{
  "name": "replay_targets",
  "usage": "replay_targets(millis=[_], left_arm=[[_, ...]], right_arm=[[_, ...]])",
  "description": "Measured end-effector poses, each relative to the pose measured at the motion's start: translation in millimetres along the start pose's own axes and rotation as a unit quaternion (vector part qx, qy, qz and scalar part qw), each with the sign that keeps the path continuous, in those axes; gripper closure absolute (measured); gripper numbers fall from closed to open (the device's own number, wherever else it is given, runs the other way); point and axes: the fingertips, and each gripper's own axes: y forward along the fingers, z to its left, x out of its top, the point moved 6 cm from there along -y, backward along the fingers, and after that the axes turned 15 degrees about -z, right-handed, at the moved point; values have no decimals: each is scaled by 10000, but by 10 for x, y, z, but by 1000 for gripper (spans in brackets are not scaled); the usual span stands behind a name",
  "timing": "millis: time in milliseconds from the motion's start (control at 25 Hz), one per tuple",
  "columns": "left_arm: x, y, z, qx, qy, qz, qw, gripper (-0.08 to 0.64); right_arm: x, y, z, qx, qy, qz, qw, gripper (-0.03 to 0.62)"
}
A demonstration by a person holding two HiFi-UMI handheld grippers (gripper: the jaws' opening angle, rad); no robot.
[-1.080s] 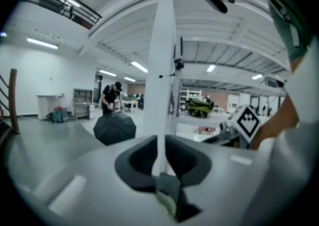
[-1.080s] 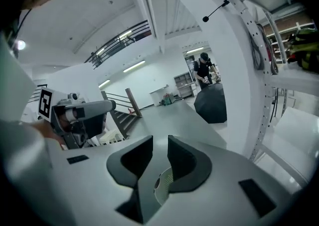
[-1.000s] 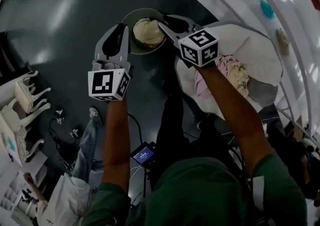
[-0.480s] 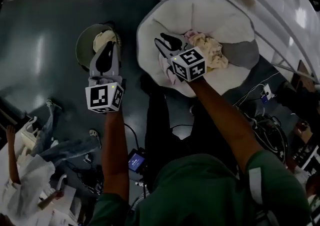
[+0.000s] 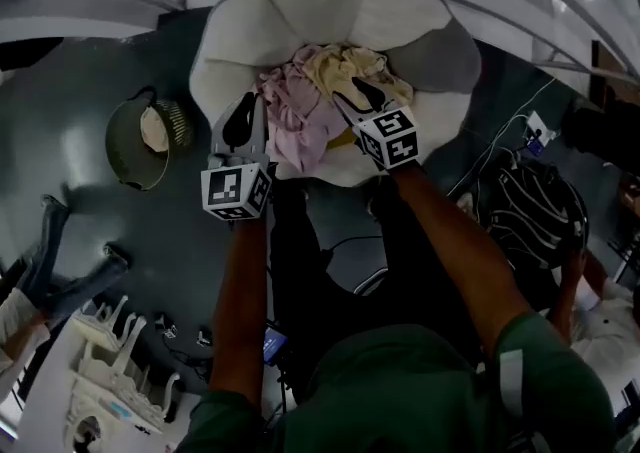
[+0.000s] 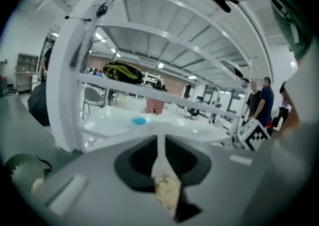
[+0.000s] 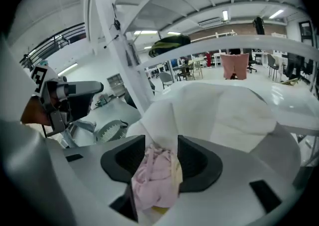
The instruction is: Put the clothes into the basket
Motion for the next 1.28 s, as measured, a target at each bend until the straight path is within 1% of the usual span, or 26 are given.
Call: replay_targets(millis=[160, 240, 320, 400, 520, 640, 760, 880, 920, 960, 1000, 1080, 1120, 1200, 1280], left_arm=[[-675, 444, -413, -316, -60, 364, 9988, 511], [-1092, 669, -576, -469, -109, 573, 9972, 509], [-1567, 901, -688, -535, -192, 776, 9954, 500], [-1991, 1085, -667, -501, -167, 973, 9938, 491], [-2417, 1244, -621, -394, 66, 1172, 9923, 489], [-2800, 1327, -870, -550, 9, 1258, 9905, 487], [-3040, 1330, -973, -687, 61, 1375, 9881, 487], [-3138, 1328, -974, -640, 54, 1424, 9877, 486], [-3156, 1313, -976, -625, 84, 1468, 9872, 488], [-3170, 1291, -983, -630, 111, 1510, 9865, 488], [-3167, 1269, -999, -646, 120, 1534, 9860, 487], [-3087, 1230, -1046, -666, 108, 1532, 9859, 488], [-3015, 1205, -1062, -658, 106, 1513, 9862, 488], [-2811, 1148, -1089, -605, 92, 1424, 9879, 488], [-2514, 1090, -1143, -544, 65, 1249, 9907, 488]], right_arm=[[-751, -193, -703, -427, 138, 528, 9976, 382], [-1181, -263, -1078, -662, 237, 841, 9940, 364], [-1608, -272, -1461, -821, 298, 1132, 9897, 347], [-2014, -119, -1730, -788, 329, 1355, 9871, 337], [-2464, 178, -1951, -530, 236, 1580, 9857, 325], [-2784, 70, -2156, -521, 53, 1854, 9813, 321], [-3030, 58, -2219, -552, -280, 2139, 9749, 318], [-3163, 118, -2246, -647, -852, 2478, 9629, 322], [-3171, 123, -2250, -631, -926, 2553, 9604, 420], [-3157, 116, -2248, -579, -858, 2566, 9609, 515], [-3114, 94, -2243, -520, -663, 2514, 9642, 558], [-2942, 10, -2192, -420, -199, 2245, 9734, 563], [-2822, -47, -2130, -358, -56, 2068, 9777, 563], [-2522, -174, -1940, -210, 68, 1679, 9856, 565], [-2142, -316, -1711, -116, 150, 1227, 9923, 565]])
